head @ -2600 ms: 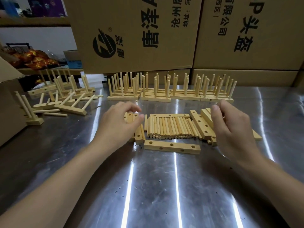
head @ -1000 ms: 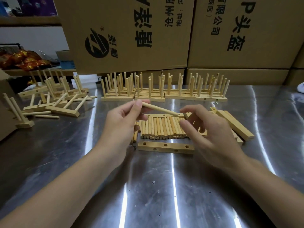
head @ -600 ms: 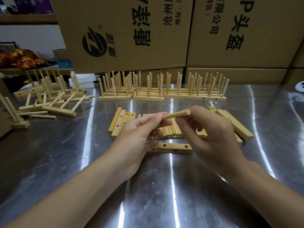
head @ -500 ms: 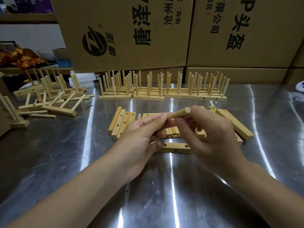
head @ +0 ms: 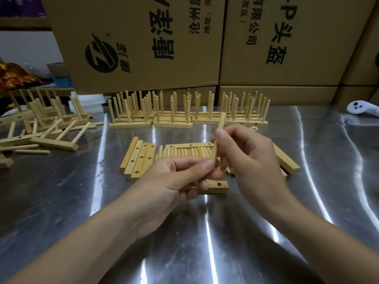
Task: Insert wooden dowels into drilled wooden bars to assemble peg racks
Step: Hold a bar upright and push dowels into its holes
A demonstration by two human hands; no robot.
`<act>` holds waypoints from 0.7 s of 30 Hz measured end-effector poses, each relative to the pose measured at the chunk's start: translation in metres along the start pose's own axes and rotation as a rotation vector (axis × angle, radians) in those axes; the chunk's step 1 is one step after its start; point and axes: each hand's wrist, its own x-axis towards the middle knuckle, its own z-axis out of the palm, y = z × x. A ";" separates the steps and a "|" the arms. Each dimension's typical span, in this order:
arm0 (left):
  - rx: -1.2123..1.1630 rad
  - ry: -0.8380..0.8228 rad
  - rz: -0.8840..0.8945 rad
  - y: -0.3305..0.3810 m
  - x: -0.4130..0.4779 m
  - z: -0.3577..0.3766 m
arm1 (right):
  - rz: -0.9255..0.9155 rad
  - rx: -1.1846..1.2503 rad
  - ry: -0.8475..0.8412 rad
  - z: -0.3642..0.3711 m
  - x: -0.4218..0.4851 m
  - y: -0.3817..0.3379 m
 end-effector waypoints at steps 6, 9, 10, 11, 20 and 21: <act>0.028 -0.065 -0.027 -0.002 0.001 -0.005 | -0.010 0.040 -0.004 0.003 -0.003 -0.001; 0.017 -0.048 -0.032 -0.003 0.000 -0.002 | 0.014 0.028 -0.030 0.002 -0.003 -0.002; 0.030 -0.032 -0.024 -0.002 -0.001 -0.001 | 0.036 0.036 -0.068 0.001 -0.002 -0.001; 0.070 -0.014 -0.012 0.000 -0.002 0.000 | 0.051 0.026 -0.110 0.001 -0.002 0.000; 1.148 0.186 0.039 0.055 -0.017 -0.062 | 0.076 -0.322 -0.161 -0.017 0.009 0.014; 1.184 0.169 -0.011 0.055 -0.017 -0.066 | 0.097 -0.370 -0.197 -0.017 0.008 0.018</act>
